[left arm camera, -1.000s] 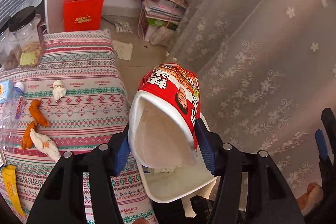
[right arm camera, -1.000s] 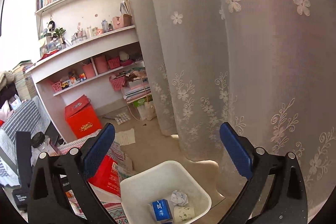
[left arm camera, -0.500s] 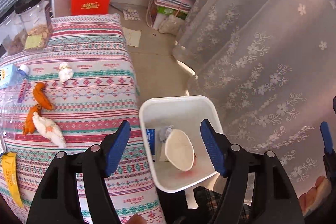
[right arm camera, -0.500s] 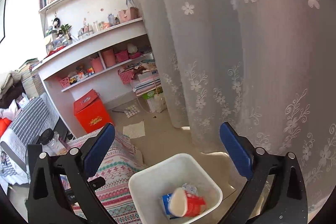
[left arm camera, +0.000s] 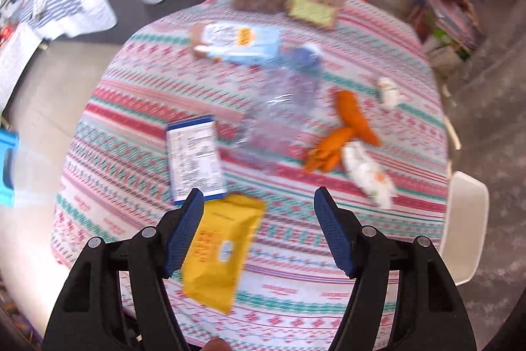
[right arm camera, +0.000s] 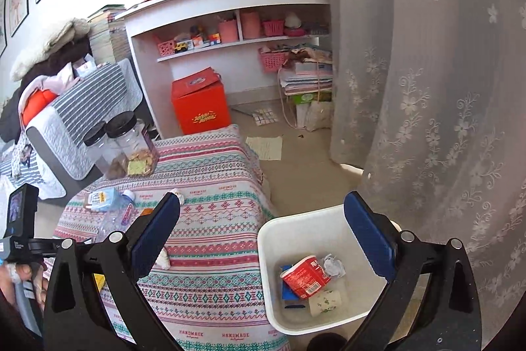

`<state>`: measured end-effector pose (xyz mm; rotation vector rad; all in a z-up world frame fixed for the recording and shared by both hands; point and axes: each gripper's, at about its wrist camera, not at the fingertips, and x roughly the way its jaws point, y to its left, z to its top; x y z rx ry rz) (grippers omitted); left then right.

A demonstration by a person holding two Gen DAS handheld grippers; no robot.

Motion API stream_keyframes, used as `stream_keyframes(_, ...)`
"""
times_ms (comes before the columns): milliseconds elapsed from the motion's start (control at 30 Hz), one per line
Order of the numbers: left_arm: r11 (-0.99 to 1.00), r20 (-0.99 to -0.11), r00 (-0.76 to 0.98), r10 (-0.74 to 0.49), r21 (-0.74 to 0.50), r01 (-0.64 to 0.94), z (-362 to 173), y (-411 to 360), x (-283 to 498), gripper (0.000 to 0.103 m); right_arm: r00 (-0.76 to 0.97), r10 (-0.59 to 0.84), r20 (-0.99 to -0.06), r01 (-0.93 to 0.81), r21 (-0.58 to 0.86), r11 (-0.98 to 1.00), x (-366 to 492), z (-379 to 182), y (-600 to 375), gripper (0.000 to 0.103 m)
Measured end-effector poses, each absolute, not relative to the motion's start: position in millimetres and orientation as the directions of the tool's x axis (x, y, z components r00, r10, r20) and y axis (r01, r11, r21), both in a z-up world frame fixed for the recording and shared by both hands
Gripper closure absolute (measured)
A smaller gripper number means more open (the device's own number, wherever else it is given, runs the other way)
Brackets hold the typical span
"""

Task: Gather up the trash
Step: 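Grasp the small blue-white card box with the left tool while the right tool grasps the plastic bottle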

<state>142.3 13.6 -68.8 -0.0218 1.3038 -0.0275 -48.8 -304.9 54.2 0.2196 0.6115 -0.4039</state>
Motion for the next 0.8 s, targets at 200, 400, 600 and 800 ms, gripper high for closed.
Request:
stream_keyframes(200,0.987,-0.973,0.228,-0.033,-0.067,-0.143,-108.7,68.0,161.8,0.035,0.705,-0.283,-0.651,0.418,0.058,0.907,-28.5,37.5,-295.4,0.007)
stream_keyframes(400,0.98,-0.974,0.205,-0.092,-0.125,-0.155,-136.6,69.9,176.4,0.035,0.656,-0.288,-0.697,0.405,0.003,0.914,-6.3,16.2,-280.5,0.007)
stream_keyframes(600,0.98,-0.981,0.168,-0.1,-0.127,-0.155,-152.8,74.0,193.4,0.048,0.626,-0.23,-0.745,0.367,0.022,0.93,21.3,-1.9,-263.6,0.007)
stream_keyframes(800,0.942,-0.93,0.322,-0.175,-0.253,-0.219,-106.0,96.7,180.8,0.049,0.626,-0.126,-0.769,0.293,0.082,0.953,51.8,-20.4,-233.4,0.007)
